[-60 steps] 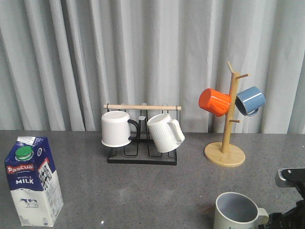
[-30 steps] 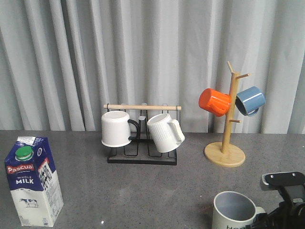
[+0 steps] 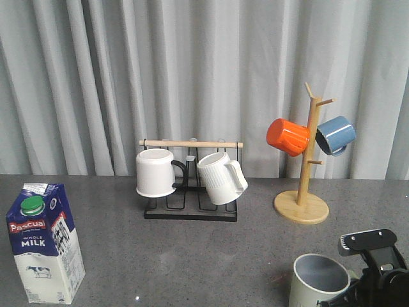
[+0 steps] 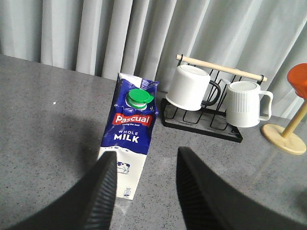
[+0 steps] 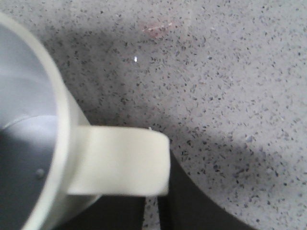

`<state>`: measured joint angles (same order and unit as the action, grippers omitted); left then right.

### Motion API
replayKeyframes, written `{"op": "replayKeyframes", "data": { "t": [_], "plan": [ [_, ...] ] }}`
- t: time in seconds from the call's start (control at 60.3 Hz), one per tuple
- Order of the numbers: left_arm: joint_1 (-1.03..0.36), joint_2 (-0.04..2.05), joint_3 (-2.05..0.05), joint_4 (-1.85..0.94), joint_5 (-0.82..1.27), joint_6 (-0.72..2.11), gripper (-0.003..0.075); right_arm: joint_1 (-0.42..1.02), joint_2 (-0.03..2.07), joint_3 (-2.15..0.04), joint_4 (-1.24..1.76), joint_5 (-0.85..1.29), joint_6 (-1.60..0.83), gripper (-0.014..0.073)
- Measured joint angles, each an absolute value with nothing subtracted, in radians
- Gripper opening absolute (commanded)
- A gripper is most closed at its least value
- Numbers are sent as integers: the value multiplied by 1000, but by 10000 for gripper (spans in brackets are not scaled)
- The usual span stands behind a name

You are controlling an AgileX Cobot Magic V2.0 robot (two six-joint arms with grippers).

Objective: Place milk next to cup
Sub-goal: 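Grasp the white HOME mug with the right gripper, then slide the white mug toward the milk carton with the right gripper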

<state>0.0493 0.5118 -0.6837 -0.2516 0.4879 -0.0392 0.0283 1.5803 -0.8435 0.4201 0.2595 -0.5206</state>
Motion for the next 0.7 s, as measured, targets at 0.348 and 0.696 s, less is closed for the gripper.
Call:
{"op": "replayKeyframes", "data": {
  "t": [0.348, 0.696],
  "plan": [
    [49, 512, -684, -251, 492, -39, 298, 136, 1554, -1011, 510, 318, -564, -5],
    [49, 512, -684, -251, 493, -39, 298, 331, 1759, -1167, 533, 327, -532, -2]
  ]
}}
